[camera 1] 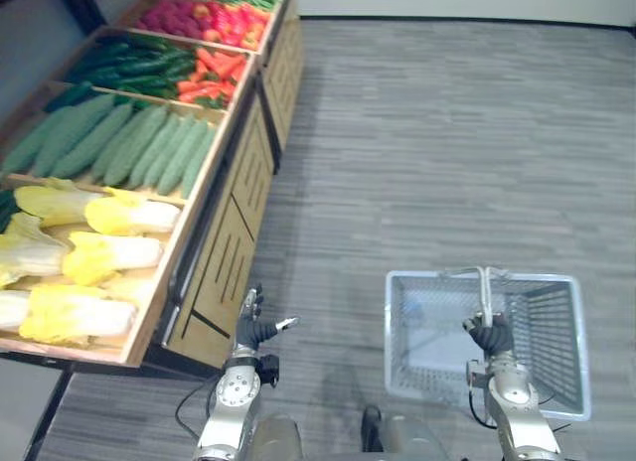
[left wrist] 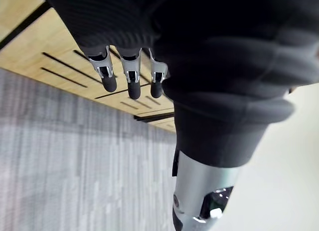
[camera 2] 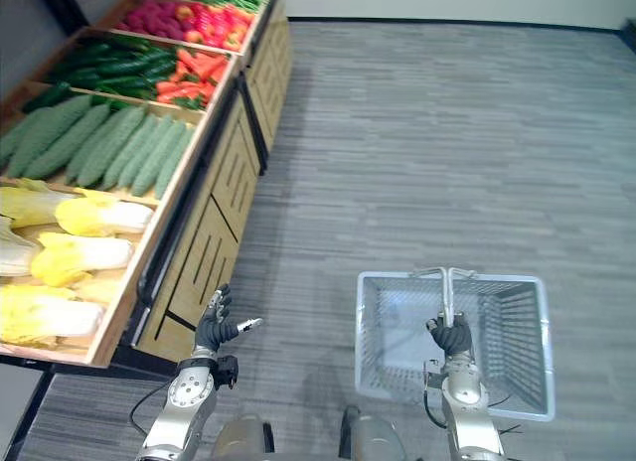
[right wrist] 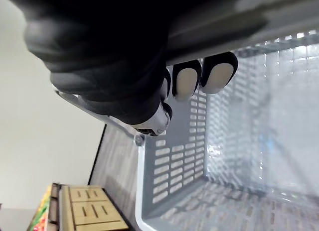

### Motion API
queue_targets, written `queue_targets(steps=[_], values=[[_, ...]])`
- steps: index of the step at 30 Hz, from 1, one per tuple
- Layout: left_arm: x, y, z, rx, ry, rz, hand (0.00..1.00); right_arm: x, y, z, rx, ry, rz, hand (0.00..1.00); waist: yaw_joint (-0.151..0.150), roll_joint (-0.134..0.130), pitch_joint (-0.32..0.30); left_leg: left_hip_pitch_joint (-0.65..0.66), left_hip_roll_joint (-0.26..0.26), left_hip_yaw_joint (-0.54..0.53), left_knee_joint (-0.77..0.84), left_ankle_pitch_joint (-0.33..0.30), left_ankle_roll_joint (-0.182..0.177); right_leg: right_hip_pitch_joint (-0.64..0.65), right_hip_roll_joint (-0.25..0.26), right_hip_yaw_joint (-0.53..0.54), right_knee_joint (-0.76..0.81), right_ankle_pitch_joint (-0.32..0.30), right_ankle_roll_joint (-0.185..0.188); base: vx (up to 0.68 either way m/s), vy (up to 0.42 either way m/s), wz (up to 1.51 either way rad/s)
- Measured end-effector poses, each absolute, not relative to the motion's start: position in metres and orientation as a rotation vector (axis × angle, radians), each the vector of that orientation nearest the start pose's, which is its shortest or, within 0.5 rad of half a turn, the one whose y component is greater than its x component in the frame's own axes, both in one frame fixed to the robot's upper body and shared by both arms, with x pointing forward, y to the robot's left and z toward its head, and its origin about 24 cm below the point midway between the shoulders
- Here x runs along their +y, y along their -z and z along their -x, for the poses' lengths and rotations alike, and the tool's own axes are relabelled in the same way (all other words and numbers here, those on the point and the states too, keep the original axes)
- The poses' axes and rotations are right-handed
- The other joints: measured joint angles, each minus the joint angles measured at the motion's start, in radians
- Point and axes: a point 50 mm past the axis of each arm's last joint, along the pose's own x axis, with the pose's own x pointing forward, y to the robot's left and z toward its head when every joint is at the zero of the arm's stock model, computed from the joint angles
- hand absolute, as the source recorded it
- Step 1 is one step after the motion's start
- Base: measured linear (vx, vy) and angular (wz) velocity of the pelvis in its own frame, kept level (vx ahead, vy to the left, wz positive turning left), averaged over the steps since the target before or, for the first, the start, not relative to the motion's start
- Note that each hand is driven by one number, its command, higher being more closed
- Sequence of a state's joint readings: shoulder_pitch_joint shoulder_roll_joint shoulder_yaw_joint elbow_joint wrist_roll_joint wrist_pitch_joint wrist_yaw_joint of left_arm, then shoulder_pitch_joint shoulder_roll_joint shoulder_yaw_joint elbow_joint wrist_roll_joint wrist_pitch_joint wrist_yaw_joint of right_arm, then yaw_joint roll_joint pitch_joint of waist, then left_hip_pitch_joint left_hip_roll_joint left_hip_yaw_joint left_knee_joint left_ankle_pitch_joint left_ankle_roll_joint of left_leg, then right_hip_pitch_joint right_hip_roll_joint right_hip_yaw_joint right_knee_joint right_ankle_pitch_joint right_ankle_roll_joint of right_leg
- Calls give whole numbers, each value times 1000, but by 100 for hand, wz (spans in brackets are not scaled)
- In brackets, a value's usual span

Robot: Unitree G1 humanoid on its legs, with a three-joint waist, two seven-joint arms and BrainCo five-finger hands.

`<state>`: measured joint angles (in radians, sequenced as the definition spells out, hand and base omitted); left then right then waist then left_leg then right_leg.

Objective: Pick vegetable in the basket

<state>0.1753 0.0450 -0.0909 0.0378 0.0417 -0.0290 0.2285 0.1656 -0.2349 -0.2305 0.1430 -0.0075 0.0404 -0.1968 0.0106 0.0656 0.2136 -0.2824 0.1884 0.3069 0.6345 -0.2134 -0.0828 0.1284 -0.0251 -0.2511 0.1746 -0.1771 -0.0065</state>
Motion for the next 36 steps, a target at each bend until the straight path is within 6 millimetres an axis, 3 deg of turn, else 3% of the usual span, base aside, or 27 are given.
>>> queue_targets(steps=[1,2,3,4,6,7,8,9,10,11,12,14,16,17,19,20,21,22,23,26,28,30,36], values=[[157,-1,-213,150,-184,-103,0,-280,7,-191,307,484,280,100,0,9,-6,1,-14,31,-90,43,-13,17,1,-12,0,-18,13,431,76,64],[160,-12,-214,102,-219,-123,0,-290,12,-182,333,514,294,100,2,23,-19,12,-29,114,-204,132,141,49,4,-31,10,-60,35,480,106,84],[168,-21,-216,58,-263,-146,0,-292,23,-176,385,534,281,100,-4,-7,-36,33,-76,150,-250,121,162,67,-44,-54,21,-84,60,487,112,87],[170,-25,-217,36,-287,-160,0,-294,27,-174,401,544,281,100,-3,-21,-39,32,-93,180,-255,118,166,66,-56,-58,19,-86,64,493,126,89],[179,-42,-214,-42,-371,-197,0,-295,38,-170,453,563,272,100,4,-25,-44,40,-132,186,-249,64,251,81,-85,-60,51,-98,84,456,123,81],[180,-44,-214,-50,-381,-204,0,-295,41,-168,468,561,271,100,5,-28,-43,52,-150,183,-253,56,259,81,-92,-60,88,-100,90,452,111,103],[180,-45,-212,-57,-401,-231,0,-296,47,-163,504,564,273,100,1,-30,-42,89,-187,145,-275,35,256,64,-117,-70,217,-93,106,460,104,130],[180,-46,-211,-65,-409,-251,0,-296,56,-158,546,565,272,100,-2,-31,-43,139,-229,82,-311,29,253,2,-159,-62,440,-42,163,580,95,165],[181,-48,-210,-76,-420,-269,0,-295,62,-152,579,566,266,100,-13,-35,-42,177,-250,31,-339,25,252,-53,-180,-27,604,5,167,493,38,144],[181,-50,-210,-85,-428,-283,0,-293,65,-149,598,564,260,100,-15,-38,-41,194,-264,-6,-347,22,253,-95,-180,5,701,-15,148,555,-83,154],[184,-52,-206,-97,-461,-314,0,-288,70,-149,608,575,226,100,-21,-36,-42,232,-267,-70,-356,14,251,-192,-161,77,816,-58,97,437,-120,121],[184,-52,-204,-100,-467,-347,0,-282,73,-147,613,575,201,100,-23,-38,-40,273,-261,-140,-360,9,245,-261,-131,123,798,-101,73,427,-153,123],[178,-59,-205,-129,-461,-336,0,-277,71,-142,582,572,187,100,-23,-41,-41,316,-231,-253,-338,-14,206,-342,-71,231,658,-139,47,368,-233,150],[176,-61,-205,-139,-455,-332,0,-276,70,-141,572,572,179,100,-23,-46,-43,316,-225,-278,-322,-21,200,-354,-51,258,609,-138,47,393,-338,159],[171,-66,-207,-164,-438,-324,0,-271,72,-134,561,577,145,100,-18,-78,-35,292,-208,-391,-228,-85,140,-382,3,434,423,-120,61,303,-372,177],[170,-66,-207,-165,-432,-325,0,-268,74,-131,573,576,136,100,-22,-93,-39,271,-212,-425,-192,-115,116,-374,2,475,369,-107,72,223,-396,210],[169,-64,-208,-158,-420,-330,0,-267,80,-121,608,578,127,100,-28,-117,-34,258,-212,-460,-142,-180,70,-370,-13,452,390,-62,111,166,-340,159],[166,-59,-207,-134,-413,-319,0,-267,82,-118,626,582,118,100,-16,-119,-32,255,-199,-475,-134,-184,64,-370,-10,426,409,-77,95,213,-410,147],[161,-56,-205,-115,-394,-307,0,-268,84,-116,633,589,105,100,11,-100,-39,242,-174,-481,-129,-178,55,-371,-9,373,427,-96,70,173,-372,105],[156,-58,-209,-130,-360,-297,0,-267,85,-119,633,576,83,100,10,-78,-46,209,-134,-491,-188,-122,-7,-370,-33,244,419,-110,44,140,-302,129],[155,-59,-210,-133,-355,-293,0,-265,87,-118,642,573,65,100,10,-77,-46,209,-111,-473,-240,-82,-19,-360,-42,200,406,-106,36,36,-233,80],[154,-56,-217,-124,-331,-310,0,-265,89,-116,652,578,64,100,8,-78,-46,204,-88,-388,-285,-38,-16,-340,-61,155,382,-101,28,-39,-130,64],[165,-48,-237,-93,-312,-412,0,-264,96,-109,688,582,56,100,3,-86,-47,198,-63,-271,-322,-18,-21,-338,-78,149,344,-84,32,-69,14,8]])
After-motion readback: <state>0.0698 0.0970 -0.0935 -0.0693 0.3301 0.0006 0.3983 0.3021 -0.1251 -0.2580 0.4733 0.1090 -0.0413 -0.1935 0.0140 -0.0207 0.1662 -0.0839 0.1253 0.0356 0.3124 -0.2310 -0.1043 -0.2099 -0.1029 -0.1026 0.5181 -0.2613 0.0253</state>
